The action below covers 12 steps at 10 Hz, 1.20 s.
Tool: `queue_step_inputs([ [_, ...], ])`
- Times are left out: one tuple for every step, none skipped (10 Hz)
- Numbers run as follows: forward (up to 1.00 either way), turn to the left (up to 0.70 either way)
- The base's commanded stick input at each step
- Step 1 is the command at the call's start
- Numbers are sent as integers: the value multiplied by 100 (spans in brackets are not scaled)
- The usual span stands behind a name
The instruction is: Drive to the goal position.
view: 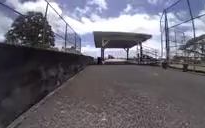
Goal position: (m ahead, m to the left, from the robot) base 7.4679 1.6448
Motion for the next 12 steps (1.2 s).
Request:
queue_step_inputs([
  [70,0],
  [70,0],
  [70,0],
  [70,0],
  [70,0],
  [70,0],
  [70,0],
  [70,0],
  [70,0],
  [70,0],
  [70,0],
  [70,0],
])
